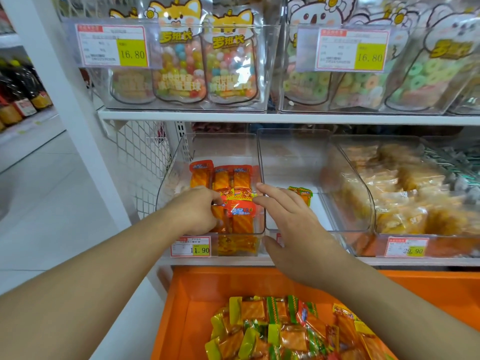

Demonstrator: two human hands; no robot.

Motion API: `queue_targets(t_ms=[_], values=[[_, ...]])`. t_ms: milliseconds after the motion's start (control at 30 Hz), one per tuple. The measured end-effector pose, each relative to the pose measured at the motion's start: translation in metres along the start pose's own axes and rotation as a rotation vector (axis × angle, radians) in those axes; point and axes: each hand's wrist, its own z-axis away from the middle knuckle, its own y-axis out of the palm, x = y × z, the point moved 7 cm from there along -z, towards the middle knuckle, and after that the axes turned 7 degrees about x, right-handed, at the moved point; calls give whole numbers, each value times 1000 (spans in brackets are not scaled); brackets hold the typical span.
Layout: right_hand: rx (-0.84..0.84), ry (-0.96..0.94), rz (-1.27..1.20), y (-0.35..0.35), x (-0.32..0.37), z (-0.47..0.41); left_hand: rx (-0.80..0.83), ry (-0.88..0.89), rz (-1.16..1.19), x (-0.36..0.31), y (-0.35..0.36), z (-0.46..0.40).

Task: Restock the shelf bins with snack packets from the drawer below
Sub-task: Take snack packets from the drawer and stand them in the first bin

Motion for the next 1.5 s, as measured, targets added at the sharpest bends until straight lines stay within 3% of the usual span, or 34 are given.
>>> queue_targets(t_ms=[233,500,633,700,800,967,1233,1400,1500], values=[[49,-16,-3,0,-3,5,-85,21,93,2,-3,7],[-17,-50,-90,-16,-2,45,-344,305,137,-24,-6,81],[23,48,-157,-4,-12,83,-449,369,358,-45,21,142],[107,61,-139,20,-14,104,-398,358,475,-52,57,163],[267,90,-69,73,-30,136,-185,310,478,-58,133,173],[527,365,-54,143,-102,188,143,229,374,-61,236,171],[630,576,-112,208,-179,216,318,85,280,-48,326,126],[674,541,-147,255,-193,207,392,68,147,-48,356,107],[647,572,-145,272,-198,201,389,47,189,-45,365,102]])
